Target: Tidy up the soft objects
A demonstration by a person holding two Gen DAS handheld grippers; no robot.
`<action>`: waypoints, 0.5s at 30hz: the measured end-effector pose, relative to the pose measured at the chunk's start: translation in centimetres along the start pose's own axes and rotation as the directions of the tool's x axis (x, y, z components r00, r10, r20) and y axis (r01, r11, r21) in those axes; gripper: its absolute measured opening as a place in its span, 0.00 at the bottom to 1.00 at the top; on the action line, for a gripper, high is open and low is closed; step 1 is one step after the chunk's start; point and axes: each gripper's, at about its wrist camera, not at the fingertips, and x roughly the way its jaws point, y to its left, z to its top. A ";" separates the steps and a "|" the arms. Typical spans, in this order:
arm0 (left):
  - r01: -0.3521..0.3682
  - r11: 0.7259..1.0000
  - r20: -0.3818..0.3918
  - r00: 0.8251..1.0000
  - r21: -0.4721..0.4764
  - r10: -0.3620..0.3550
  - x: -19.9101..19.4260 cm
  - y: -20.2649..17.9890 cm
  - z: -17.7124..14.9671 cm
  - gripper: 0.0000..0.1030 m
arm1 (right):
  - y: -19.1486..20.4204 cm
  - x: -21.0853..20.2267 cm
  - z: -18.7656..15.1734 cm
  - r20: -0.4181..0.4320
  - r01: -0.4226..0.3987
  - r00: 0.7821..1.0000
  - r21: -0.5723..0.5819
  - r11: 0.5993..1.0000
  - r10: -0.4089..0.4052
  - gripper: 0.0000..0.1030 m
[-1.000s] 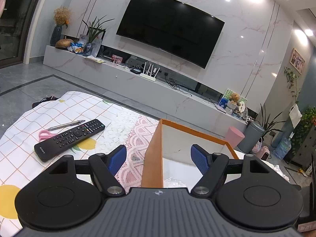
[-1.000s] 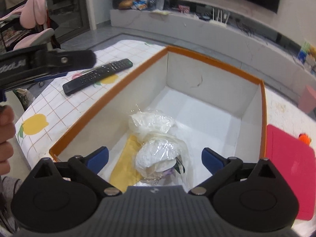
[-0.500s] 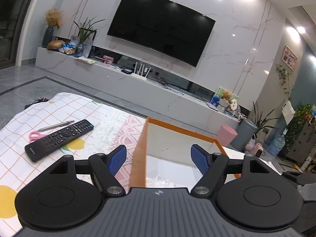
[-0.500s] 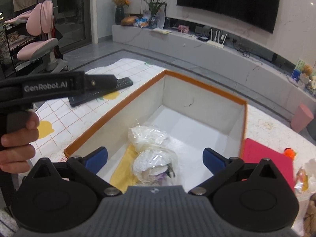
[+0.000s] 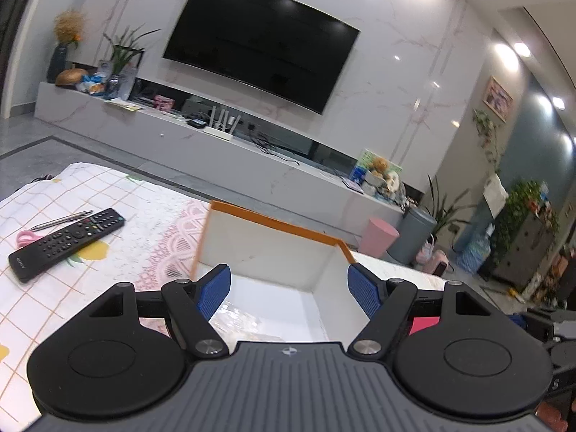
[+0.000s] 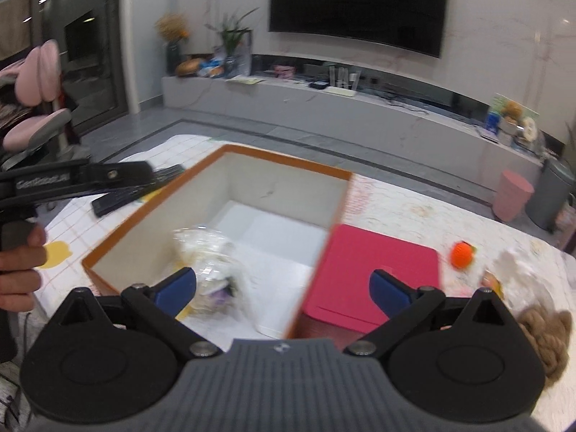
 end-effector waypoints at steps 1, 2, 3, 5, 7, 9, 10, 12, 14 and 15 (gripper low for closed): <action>0.009 1.000 -0.002 1.000 0.003 -0.009 0.1 -0.6 -0.1 0.84 | -0.5 -0.3 -0.3 0.004 0.011 1.000 0.005 1.000 -0.011 0.98; 0.018 1.000 -0.004 1.000 0.003 -0.018 0.1 -1.0 -0.2 0.84 | -1.0 -0.6 -0.7 0.010 0.016 1.000 0.011 1.000 -0.016 0.98; 0.029 1.000 -0.005 1.000 0.006 -0.029 0.0 -1.5 -0.2 0.85 | -1.3 -0.8 -1.0 0.016 0.023 1.000 0.016 1.000 -0.023 0.98; 0.046 0.999 0.000 0.999 0.018 -0.046 -0.1 -2.5 -0.3 0.84 | -2.2 -1.4 -1.8 0.033 0.036 0.999 0.040 0.999 -0.037 0.98; 0.051 0.998 0.006 0.999 0.039 -0.052 -0.2 -3.6 -0.5 0.84 | -3.3 -1.9 -2.6 0.052 0.036 0.998 0.089 0.995 -0.040 0.98; 0.054 0.997 0.008 0.998 0.064 -0.055 -0.4 -4.7 -0.9 0.85 | -4.7 -2.4 -3.3 0.061 0.036 0.997 0.149 0.988 -0.045 0.97; 0.057 0.995 0.004 0.998 0.078 -0.057 -0.3 -5.3 -1.1 0.84 | -5.1 -2.5 -3.5 0.062 0.040 0.997 0.170 0.985 -0.051 0.97; 0.063 0.993 -0.005 0.998 0.097 -0.063 -0.1 -6.2 -1.5 0.85 | -6.2 -2.8 -3.9 0.067 0.052 0.996 0.198 0.979 -0.067 0.98; 0.091 0.991 -0.030 0.996 0.103 -0.088 0.3 -7.1 -2.0 0.85 | -7.2 -3.2 -4.2 0.071 0.075 0.993 0.198 0.977 -0.090 0.97; 0.113 0.988 -0.046 0.993 0.104 -0.109 0.5 -7.5 -2.2 0.84 | -7.7 -3.4 -4.3 0.074 0.089 0.992 0.196 0.976 -0.105 0.98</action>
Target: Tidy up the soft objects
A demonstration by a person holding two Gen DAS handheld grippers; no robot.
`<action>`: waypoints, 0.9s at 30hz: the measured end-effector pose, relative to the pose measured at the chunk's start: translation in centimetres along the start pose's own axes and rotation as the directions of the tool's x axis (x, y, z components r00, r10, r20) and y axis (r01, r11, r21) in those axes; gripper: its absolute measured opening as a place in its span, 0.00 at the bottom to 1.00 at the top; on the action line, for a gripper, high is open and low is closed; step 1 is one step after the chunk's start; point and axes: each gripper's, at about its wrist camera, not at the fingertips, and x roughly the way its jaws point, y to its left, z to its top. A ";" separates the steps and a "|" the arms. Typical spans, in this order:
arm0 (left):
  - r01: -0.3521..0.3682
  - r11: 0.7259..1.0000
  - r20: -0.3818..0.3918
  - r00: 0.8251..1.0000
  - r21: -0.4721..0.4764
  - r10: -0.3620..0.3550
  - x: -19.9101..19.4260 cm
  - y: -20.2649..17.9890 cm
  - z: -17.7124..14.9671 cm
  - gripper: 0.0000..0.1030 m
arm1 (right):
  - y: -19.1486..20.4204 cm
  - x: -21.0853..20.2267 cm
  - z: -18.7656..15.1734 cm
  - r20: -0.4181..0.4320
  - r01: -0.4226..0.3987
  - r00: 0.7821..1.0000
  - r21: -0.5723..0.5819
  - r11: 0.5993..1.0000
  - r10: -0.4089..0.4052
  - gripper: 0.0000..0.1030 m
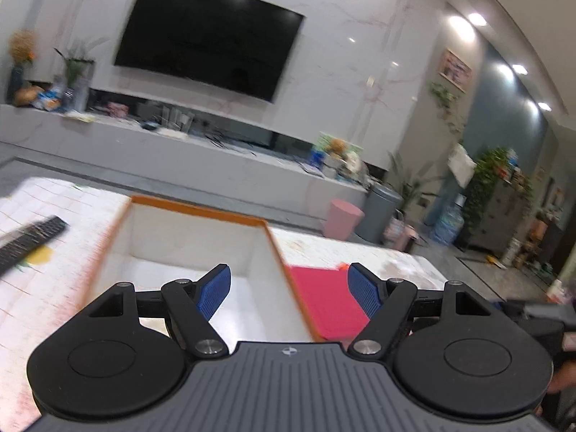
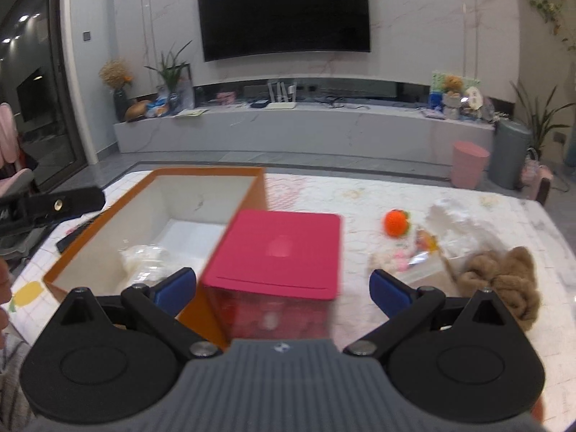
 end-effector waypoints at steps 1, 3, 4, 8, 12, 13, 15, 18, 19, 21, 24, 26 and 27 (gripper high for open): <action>0.023 1.000 -0.014 1.000 0.003 -0.023 0.3 -0.4 -0.2 0.84 | -0.5 -0.3 0.0 0.010 0.017 1.000 0.001 1.000 -0.017 0.98; 0.047 0.999 -0.025 0.999 0.002 -0.047 0.5 -1.2 -0.4 0.85 | -1.4 -0.9 0.2 0.029 0.040 0.999 0.012 0.999 -0.041 0.98; 0.056 0.998 -0.030 0.998 0.008 -0.056 0.7 -1.7 -0.5 0.85 | -1.9 -1.2 0.4 0.035 0.042 0.998 0.019 0.999 -0.043 0.97; 0.074 0.996 -0.053 0.996 0.054 -0.072 1.4 -3.7 -0.8 0.85 | -3.3 -2.1 0.7 0.053 0.065 0.996 0.030 0.997 -0.066 0.98; 0.083 0.990 -0.073 0.995 0.114 -0.075 1.9 -6.3 -2.1 0.85 | -4.7 -3.2 0.7 0.083 0.107 0.991 0.027 0.994 -0.109 0.98; 0.090 0.988 -0.080 0.994 0.125 -0.080 2.0 -6.8 -2.5 0.85 | -5.1 -3.3 0.7 0.086 0.122 0.988 0.034 0.992 -0.125 0.98; 0.099 0.985 -0.099 0.991 0.144 -0.085 2.4 -7.9 -3.5 0.85 | -6.1 -3.5 0.5 0.083 0.155 0.984 0.059 0.986 -0.159 0.98; 0.107 0.978 -0.120 0.989 0.178 -0.087 2.9 -9.4 -4.8 0.85 | -7.7 -3.7 0.0 0.083 0.193 0.976 0.115 0.974 -0.203 0.98; 0.111 0.975 -0.126 0.988 0.191 -0.088 3.2 -9.9 -5.3 0.84 | -8.2 -3.9 -0.2 0.094 0.205 0.971 0.129 0.970 -0.218 0.98; 0.119 0.969 -0.139 0.986 0.216 -0.090 3.6 -10.8 -6.2 0.85 | -9.0 -4.2 -0.4 0.103 0.239 0.962 0.135 0.962 -0.254 0.98; 0.141 0.958 -0.155 0.982 0.248 -0.105 4.2 -12.2 -7.7 0.84 | -10.1 -4.1 -0.4 0.070 0.306 0.947 0.111 0.945 -0.315 0.98; 0.141 0.954 -0.167 0.981 0.266 -0.098 4.5 -13.1 -8.6 0.84 | -10.8 -3.9 -0.5 0.040 0.361 0.930 0.092 0.928 -0.366 0.98; 0.146 0.950 -0.172 0.980 0.275 -0.101 4.7 -13.6 -9.1 0.85 | -11.2 -3.8 -0.6 0.035 0.383 0.922 0.085 0.920 -0.387 0.98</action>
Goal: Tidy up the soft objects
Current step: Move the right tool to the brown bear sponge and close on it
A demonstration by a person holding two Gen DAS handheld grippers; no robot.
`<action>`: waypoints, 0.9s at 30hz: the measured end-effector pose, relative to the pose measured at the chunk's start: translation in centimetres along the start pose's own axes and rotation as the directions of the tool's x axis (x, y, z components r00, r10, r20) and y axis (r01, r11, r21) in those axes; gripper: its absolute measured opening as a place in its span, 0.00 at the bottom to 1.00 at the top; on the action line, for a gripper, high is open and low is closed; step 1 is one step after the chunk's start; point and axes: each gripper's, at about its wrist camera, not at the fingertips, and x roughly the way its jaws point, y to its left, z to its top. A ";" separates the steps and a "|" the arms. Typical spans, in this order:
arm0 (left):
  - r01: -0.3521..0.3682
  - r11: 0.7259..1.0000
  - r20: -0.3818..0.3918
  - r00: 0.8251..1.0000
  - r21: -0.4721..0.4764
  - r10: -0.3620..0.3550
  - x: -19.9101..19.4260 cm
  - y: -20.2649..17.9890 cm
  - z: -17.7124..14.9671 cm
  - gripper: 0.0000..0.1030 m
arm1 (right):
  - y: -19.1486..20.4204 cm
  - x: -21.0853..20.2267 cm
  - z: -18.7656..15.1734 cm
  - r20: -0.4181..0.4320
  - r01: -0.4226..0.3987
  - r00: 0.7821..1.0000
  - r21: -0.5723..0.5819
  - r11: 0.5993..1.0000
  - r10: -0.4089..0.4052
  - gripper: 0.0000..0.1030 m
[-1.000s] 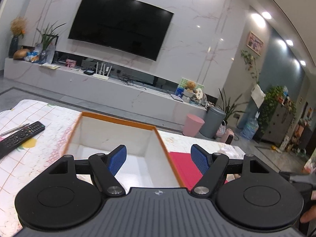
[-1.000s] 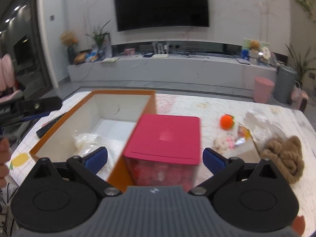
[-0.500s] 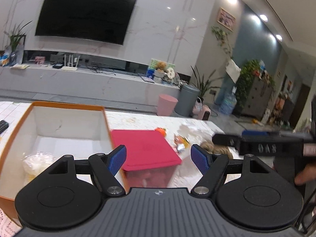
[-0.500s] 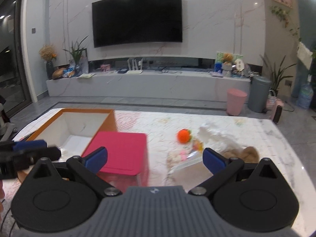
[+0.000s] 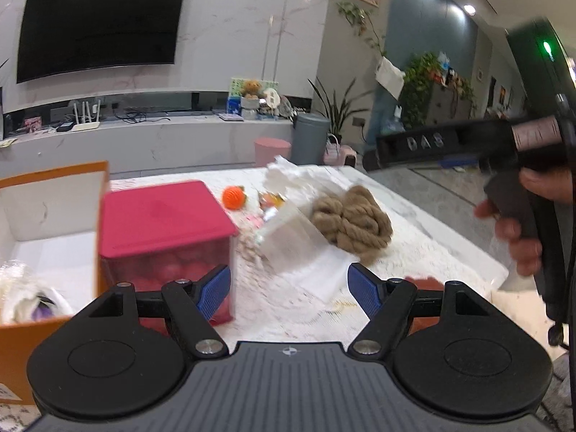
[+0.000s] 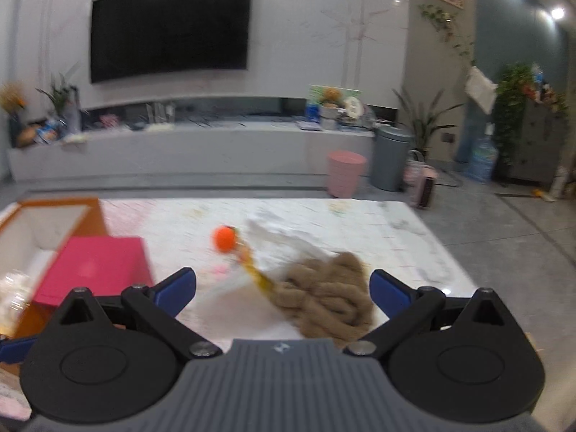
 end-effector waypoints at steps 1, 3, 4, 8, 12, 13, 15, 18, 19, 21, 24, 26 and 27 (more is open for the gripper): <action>0.009 1.000 -0.005 1.000 0.013 -0.009 0.4 -0.5 -0.3 0.85 | -0.4 0.2 -0.2 0.003 0.009 1.000 0.001 1.000 -0.009 0.98; 0.022 0.999 -0.015 1.000 0.034 -0.021 0.9 -1.6 -0.9 0.85 | -1.3 0.6 -0.6 -0.001 -0.003 1.000 0.027 1.000 0.003 0.98; 0.027 0.999 -0.022 0.999 0.047 -0.026 1.3 -2.0 -1.1 0.84 | -1.9 1.2 -0.9 -0.020 -0.007 1.000 0.051 0.999 0.008 0.98; 0.030 0.997 -0.042 0.999 0.067 -0.028 2.9 -3.6 -2.1 0.84 | -3.8 3.7 -2.0 -0.117 -0.007 0.993 0.138 0.990 0.023 0.98; 0.031 0.998 -0.054 0.998 0.056 -0.028 4.1 -4.5 -2.9 0.85 | -5.6 6.7 -3.2 -0.259 0.020 0.965 0.195 0.981 0.032 0.98; 0.033 0.998 -0.052 0.998 0.058 -0.030 4.2 -4.6 -3.1 0.84 | -5.8 7.4 -3.6 -0.310 0.030 0.950 0.205 0.978 0.036 0.98; 0.046 0.997 -0.042 0.998 0.062 -0.044 4.4 -4.8 -3.7 0.84 | -6.3 8.7 -4.9 -0.420 0.041 0.906 0.218 0.975 0.056 0.98; 0.058 0.996 -0.070 0.996 0.071 -0.054 5.0 -5.4 -4.2 0.84 | -6.3 10.7 -6.9 -0.576 0.051 0.814 0.193 0.980 0.071 0.97; 0.059 0.995 -0.073 0.996 0.080 -0.054 5.1 -5.6 -4.4 0.84 | -6.1 11.1 -7.7 -0.613 0.059 0.788 0.172 0.983 0.060 0.97; 0.056 0.994 -0.070 0.996 0.097 -0.050 5.1 -5.8 -4.7 0.84 | -5.8 11.3 -8.7 -0.652 0.084 0.758 0.099 0.992 0.001 0.98; 0.054 0.994 -0.077 0.996 0.095 -0.047 5.2 -5.7 -4.9 0.84 | -6.0 11.6 -9.0 -0.672 0.101 0.741 0.094 0.990 -0.012 0.98; 0.054 0.995 -0.080 0.996 0.079 -0.047 5.2 -5.5 -4.9 0.84 | -6.3 11.7 -9.0 -0.679 0.118 0.734 0.105 0.988 -0.016 0.97; 0.055 0.996 -0.080 0.996 0.071 -0.049 5.1 -5.3 -5.0 0.84 | -6.5 11.7 -9.1 -0.685 0.131 0.729 0.105 0.986 -0.023 0.97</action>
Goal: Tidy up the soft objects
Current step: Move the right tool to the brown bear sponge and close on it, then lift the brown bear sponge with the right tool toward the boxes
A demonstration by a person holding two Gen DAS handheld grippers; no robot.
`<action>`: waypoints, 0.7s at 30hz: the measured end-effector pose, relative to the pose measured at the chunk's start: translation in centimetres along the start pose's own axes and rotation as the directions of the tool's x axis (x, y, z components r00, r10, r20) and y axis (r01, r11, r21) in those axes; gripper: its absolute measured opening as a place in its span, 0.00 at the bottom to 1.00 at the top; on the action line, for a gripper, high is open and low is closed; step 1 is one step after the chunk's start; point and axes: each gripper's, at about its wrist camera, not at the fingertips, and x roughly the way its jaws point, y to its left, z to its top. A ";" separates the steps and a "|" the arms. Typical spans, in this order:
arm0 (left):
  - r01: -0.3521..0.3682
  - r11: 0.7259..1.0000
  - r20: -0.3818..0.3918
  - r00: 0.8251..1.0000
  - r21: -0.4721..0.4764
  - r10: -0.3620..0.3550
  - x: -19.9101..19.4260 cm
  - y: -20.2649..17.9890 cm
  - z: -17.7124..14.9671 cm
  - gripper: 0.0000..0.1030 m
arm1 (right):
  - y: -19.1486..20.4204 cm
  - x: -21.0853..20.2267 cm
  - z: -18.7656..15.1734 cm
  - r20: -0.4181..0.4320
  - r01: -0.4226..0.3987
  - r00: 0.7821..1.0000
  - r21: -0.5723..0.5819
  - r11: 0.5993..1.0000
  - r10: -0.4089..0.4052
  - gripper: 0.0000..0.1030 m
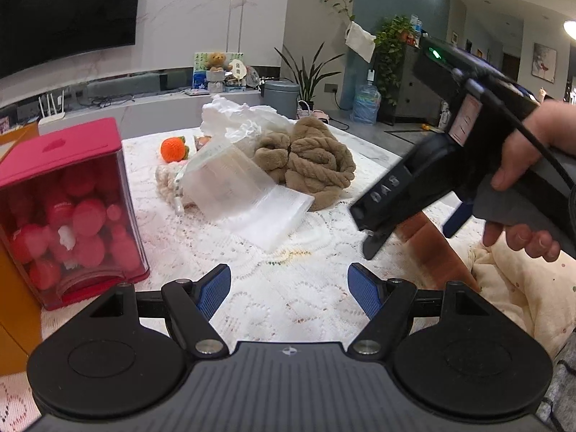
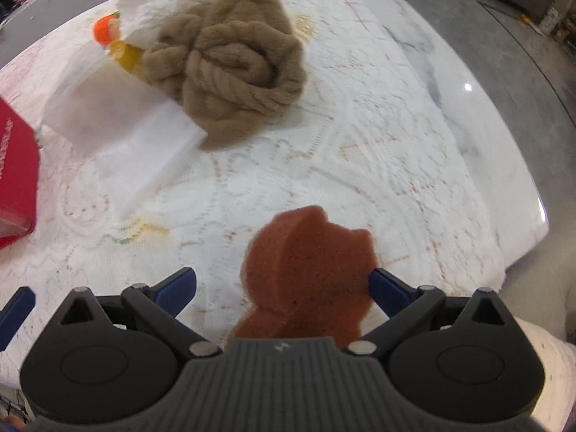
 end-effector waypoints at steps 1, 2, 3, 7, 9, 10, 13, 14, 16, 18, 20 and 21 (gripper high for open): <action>0.002 1.000 0.001 1.000 -0.005 -0.002 0.0 0.1 0.0 0.84 | -0.2 0.2 -0.1 -0.009 0.016 1.000 0.007 1.000 -0.016 0.97; 0.002 1.000 0.002 1.000 -0.011 -0.002 0.0 0.3 0.0 0.84 | -0.4 0.5 -0.2 -0.018 0.033 0.999 0.010 0.999 -0.033 0.97; 0.001 1.000 0.002 1.000 -0.016 -0.001 -0.1 0.4 0.0 0.84 | -0.6 0.9 -0.2 -0.028 0.052 0.998 0.011 0.999 -0.052 0.97; -0.006 0.999 0.004 1.000 -0.032 0.006 -0.4 0.8 0.1 0.84 | -1.3 1.8 0.1 -0.064 0.023 0.998 0.034 0.999 -0.021 0.97; -0.013 0.999 0.008 1.000 -0.035 0.013 -0.6 1.0 0.1 0.84 | -1.0 1.9 0.0 -0.061 0.014 0.998 0.005 1.000 -0.013 0.97; -0.020 0.999 0.007 1.000 -0.035 0.021 -0.6 1.0 0.1 0.84 | -0.7 2.0 0.0 -0.063 -0.003 0.998 -0.011 1.000 0.002 0.97; -0.045 0.998 0.007 0.999 -0.033 0.046 -0.6 1.2 0.1 0.84 | -0.1 2.4 -0.2 -0.072 -0.050 0.996 -0.042 0.998 0.047 0.90; -0.050 0.998 0.005 0.999 -0.034 0.050 -0.6 1.2 0.1 0.84 | 0.1 2.4 -0.2 -0.064 -0.056 0.997 -0.045 0.997 0.053 0.87; -0.062 0.997 0.000 0.998 -0.041 0.062 -0.7 1.4 0.2 0.84 | 0.4 2.0 -0.2 -0.046 -0.052 0.998 -0.059 0.997 0.050 0.79; -0.064 0.997 0.008 0.998 -0.046 0.065 -1.0 1.6 0.1 0.84 | 0.2 1.6 -0.1 -0.030 -0.041 0.999 -0.050 0.998 0.040 0.72; -0.064 0.997 0.016 0.998 -0.050 0.065 -1.2 1.6 0.2 0.84 | -0.2 1.2 -0.1 -0.021 -0.054 0.998 -0.035 0.998 0.054 0.72; -0.064 0.997 0.018 0.998 -0.052 0.065 -1.2 1.7 0.2 0.84 | -0.3 0.9 0.0 -0.013 -0.057 0.998 -0.032 0.998 0.056 0.72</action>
